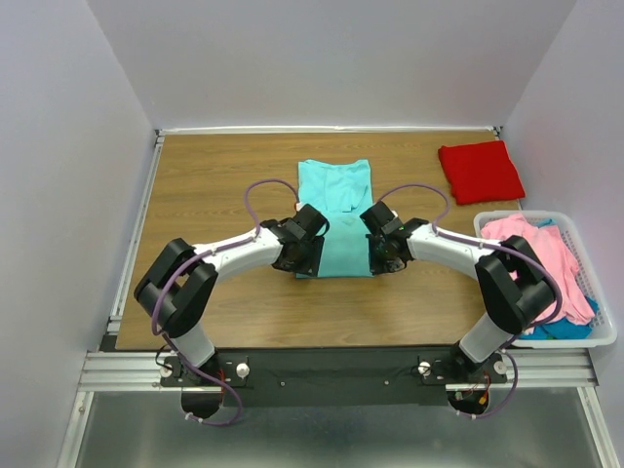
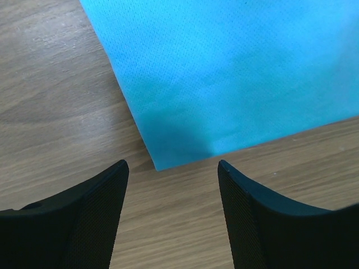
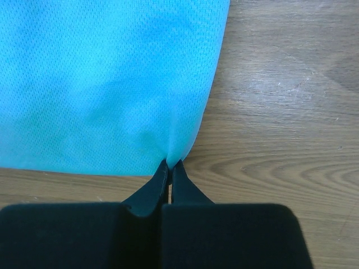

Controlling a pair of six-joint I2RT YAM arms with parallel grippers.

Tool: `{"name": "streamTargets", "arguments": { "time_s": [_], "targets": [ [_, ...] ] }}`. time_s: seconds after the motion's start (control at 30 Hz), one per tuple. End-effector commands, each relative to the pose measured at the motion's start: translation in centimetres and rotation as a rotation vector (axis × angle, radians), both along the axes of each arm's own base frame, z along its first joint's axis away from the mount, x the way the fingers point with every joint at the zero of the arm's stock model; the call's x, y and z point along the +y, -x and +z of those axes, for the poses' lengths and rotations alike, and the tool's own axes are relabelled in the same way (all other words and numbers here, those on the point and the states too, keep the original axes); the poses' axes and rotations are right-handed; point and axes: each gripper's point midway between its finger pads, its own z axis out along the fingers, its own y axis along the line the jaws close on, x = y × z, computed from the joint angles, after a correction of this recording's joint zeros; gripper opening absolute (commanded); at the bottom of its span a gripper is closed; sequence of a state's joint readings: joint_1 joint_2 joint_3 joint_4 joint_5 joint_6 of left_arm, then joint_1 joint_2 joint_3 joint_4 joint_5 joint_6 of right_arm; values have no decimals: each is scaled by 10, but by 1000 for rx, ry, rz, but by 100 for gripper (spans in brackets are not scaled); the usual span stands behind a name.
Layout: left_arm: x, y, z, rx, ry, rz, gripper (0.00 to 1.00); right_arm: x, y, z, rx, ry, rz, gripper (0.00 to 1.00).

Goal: Fold and stack the t-shirts
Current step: Fold the tshirt

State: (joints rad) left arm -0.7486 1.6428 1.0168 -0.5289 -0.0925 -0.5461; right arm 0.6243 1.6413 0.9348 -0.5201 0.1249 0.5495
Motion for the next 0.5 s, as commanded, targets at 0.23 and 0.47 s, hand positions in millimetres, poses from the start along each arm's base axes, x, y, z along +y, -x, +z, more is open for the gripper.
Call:
{"name": "streamTargets", "arguments": {
  "time_s": [0.23,0.47],
  "targets": [
    [1,-7,-2,-2,-70,19,54,-23,26,-29,89,93,20,1],
    [4,-3,-16,33,-99,12,54,-23,25,-28,84,94,19,1]
  ]
}}
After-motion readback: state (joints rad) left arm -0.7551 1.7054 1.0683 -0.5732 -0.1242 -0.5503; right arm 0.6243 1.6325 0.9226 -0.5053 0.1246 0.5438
